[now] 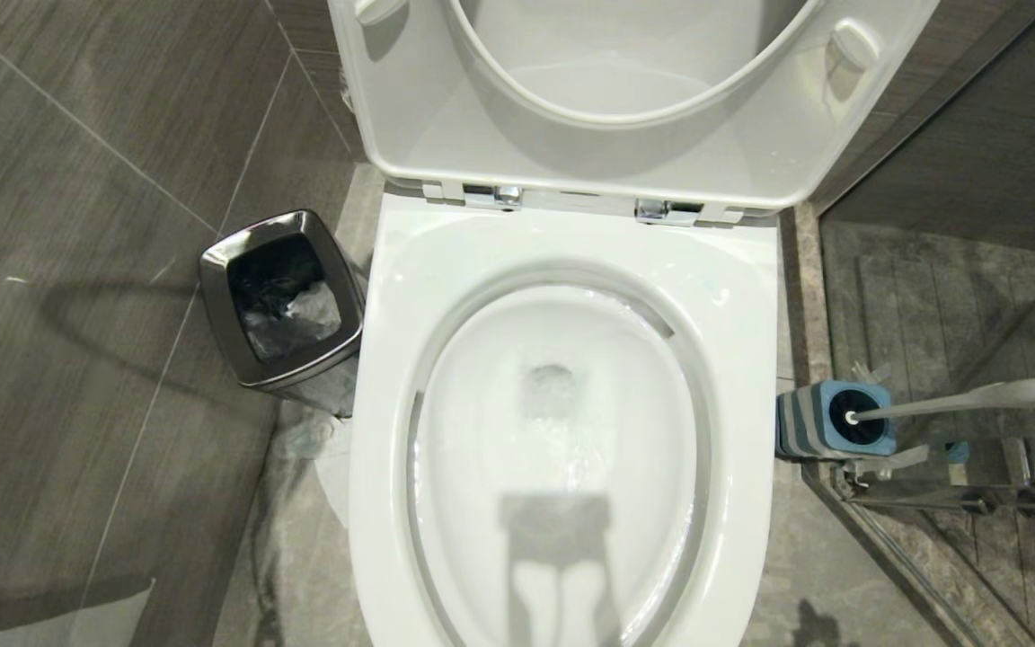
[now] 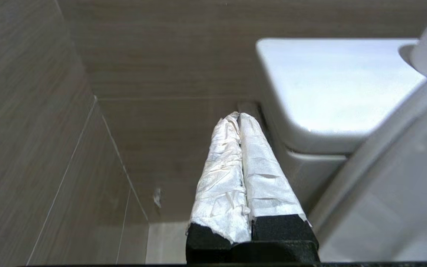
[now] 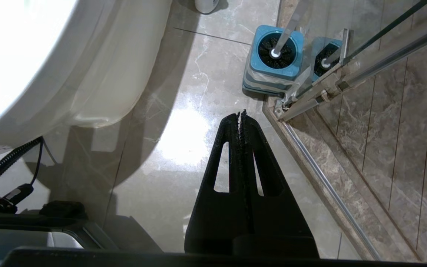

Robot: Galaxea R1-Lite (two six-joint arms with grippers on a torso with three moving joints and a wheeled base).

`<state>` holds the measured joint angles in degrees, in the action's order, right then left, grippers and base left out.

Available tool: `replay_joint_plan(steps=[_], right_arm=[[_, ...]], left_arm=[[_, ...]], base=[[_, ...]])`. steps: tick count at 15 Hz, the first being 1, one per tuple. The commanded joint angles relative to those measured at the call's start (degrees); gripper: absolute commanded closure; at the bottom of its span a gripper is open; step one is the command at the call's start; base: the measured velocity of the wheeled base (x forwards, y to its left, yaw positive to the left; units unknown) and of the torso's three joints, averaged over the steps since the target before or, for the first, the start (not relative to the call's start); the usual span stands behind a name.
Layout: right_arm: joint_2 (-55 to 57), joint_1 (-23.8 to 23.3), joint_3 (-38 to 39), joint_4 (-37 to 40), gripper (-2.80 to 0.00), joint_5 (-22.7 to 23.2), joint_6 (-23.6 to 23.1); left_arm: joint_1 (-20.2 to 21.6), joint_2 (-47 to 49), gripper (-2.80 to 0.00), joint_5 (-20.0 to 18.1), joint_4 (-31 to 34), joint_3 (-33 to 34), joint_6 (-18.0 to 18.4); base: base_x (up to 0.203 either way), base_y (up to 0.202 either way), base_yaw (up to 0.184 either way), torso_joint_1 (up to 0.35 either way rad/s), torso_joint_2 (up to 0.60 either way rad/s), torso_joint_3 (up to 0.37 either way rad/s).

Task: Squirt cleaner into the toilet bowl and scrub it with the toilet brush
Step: Flush the toilet

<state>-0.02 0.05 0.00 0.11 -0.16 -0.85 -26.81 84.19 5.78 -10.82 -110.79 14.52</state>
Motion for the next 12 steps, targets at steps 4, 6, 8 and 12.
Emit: replay_joint_plan(steps=[4,6,8,12], right_arm=[[0.0,0.0,0.0,0.0,0.00,0.0,0.0],[0.0,0.0,0.1,0.0,0.00,0.0,0.0],[0.0,0.0,0.1,0.1,0.00,0.0,0.0],[0.0,0.0,0.0,0.0,0.00,0.0,0.0]], left_arm=[[-1.3,-12.7,0.00,-0.3,22.2,3.2,-3.2],[-2.8,-14.8,0.00,-0.3,28.2,3.4,-4.6],[-2.9,-15.5,0.00,-0.5,29.6,5.0,-5.2],[-8.6,-15.9,0.00,-0.8,29.5,7.6,-9.5]], base=[[0.000,0.000,0.000,0.000,0.00,0.000],[0.000,0.000,0.000,0.000,0.00,0.000],[0.000,0.000,0.000,0.000,0.00,0.000],[0.000,0.000,0.000,0.000,0.00,0.000]])
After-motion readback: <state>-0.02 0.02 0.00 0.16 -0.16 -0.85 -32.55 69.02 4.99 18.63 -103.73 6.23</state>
